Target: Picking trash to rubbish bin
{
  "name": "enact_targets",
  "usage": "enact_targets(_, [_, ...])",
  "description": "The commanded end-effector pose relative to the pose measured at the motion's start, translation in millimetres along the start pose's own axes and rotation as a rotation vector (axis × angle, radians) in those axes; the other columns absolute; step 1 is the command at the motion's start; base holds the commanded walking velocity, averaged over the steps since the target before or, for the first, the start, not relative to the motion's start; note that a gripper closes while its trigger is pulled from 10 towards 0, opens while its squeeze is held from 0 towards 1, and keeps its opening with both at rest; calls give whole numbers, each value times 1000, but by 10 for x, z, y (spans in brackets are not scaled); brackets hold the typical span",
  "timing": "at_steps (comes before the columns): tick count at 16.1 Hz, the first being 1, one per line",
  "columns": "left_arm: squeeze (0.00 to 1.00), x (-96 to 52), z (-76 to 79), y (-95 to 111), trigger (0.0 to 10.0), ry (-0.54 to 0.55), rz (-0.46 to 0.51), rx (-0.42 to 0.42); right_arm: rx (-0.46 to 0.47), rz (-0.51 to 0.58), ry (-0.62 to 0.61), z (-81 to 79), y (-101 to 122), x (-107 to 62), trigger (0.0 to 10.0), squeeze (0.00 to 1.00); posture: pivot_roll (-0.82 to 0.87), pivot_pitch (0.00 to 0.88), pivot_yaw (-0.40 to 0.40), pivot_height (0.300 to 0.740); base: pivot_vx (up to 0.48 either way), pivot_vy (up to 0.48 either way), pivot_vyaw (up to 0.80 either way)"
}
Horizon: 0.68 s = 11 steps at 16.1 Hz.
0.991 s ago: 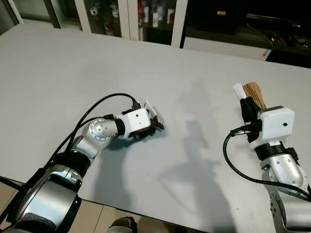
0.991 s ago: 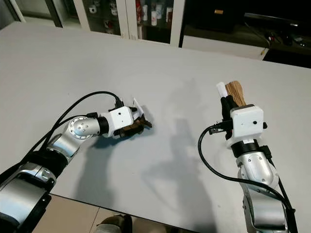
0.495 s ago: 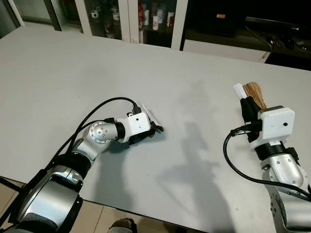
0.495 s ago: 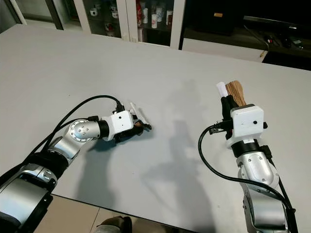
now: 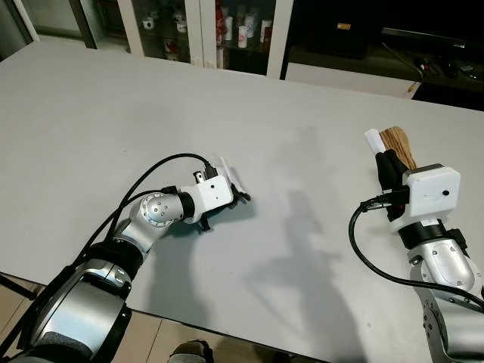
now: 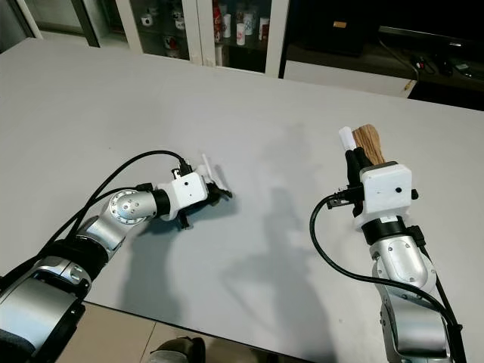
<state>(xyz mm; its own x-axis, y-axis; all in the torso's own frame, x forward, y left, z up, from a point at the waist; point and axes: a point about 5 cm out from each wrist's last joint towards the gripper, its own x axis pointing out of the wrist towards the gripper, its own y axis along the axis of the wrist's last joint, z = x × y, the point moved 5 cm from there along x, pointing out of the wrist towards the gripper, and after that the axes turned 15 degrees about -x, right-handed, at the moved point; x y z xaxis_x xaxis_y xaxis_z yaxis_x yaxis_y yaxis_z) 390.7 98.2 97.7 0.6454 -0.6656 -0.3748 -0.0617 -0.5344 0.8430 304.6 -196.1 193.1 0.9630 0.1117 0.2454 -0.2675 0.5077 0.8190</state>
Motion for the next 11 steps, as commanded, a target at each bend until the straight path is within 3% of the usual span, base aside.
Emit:
enact_targets(1, [0,1,-46,1,0,31,-2,1,-22,-5,-22,74,-19,4,10000,0,183,108,-28,740,0,0,0])
enact_targets(3, [0,-12,-201,137,0,150,72,7,-24,-4,-22,80,-18,11,10000,0,183,108,-28,740,0,0,0])
enact_targets(5, [0,-25,-263,215,0,197,116,8,-25,-4,-23,84,-18,15,10000,0,183,108,-28,740,0,0,0])
enact_targets(6, [0,-60,-366,374,0,279,202,20,-27,-4,-23,95,-19,16,10000,0,180,104,-35,740,0,0,0])
enact_targets(9, [0,-137,-499,636,0,389,337,43,-29,0,-22,97,-9,30,10000,0,180,104,-35,740,0,0,0])
enact_targets(11, [0,-152,-523,694,0,412,364,52,-30,2,-21,99,-11,38,10000,0,183,98,-39,740,0,0,0])
